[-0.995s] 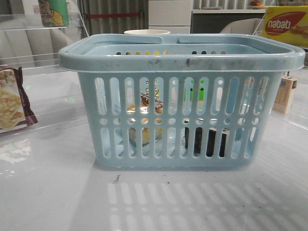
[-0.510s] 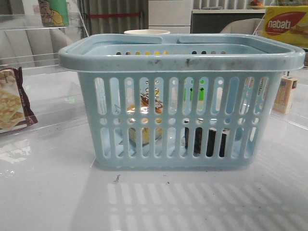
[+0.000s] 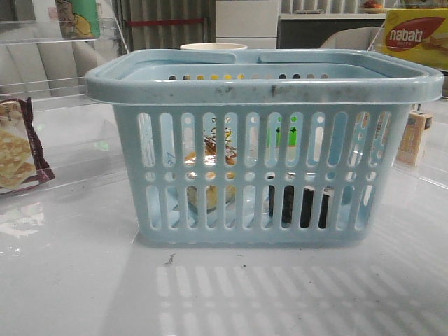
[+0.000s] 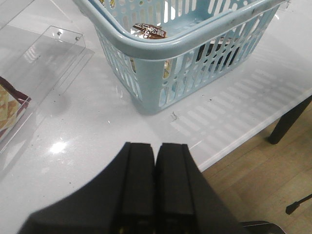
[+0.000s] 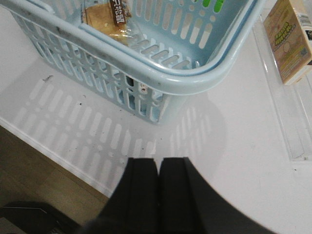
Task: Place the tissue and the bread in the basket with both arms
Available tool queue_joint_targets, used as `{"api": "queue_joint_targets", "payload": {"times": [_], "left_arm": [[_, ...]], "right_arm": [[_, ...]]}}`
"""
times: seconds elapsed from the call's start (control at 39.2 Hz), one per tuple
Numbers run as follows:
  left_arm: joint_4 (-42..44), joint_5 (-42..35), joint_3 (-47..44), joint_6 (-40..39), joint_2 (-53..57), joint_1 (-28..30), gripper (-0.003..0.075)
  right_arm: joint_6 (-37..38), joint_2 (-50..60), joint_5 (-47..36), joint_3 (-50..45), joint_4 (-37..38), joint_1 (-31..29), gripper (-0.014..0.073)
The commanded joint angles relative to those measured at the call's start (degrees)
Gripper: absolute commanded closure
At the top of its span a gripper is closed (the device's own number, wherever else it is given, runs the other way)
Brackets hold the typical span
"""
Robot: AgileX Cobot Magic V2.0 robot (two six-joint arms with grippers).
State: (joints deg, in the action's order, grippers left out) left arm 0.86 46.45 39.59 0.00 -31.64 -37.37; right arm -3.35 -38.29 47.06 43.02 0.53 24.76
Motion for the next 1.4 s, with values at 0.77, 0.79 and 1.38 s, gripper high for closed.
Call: {"api": "queue_joint_targets", "payload": {"times": [0.77, 0.79, 1.38], "left_arm": [[0.97, -28.02, -15.96, 0.67, 13.05, 22.16, 0.0629], [0.53, -30.05, -18.3, 0.67, 14.27, 24.07, 0.0629], [-1.46, -47.48, -39.99, 0.67, 33.05, 37.44, 0.0629]], "right_arm": [[-0.24, 0.15, -3.66, 1.49, 0.88, 0.04, 0.0537], [-0.24, 0.15, -3.66, 1.49, 0.88, 0.04, 0.0537], [-0.24, 0.15, -3.53, 1.49, 0.88, 0.04, 0.0537]]}}
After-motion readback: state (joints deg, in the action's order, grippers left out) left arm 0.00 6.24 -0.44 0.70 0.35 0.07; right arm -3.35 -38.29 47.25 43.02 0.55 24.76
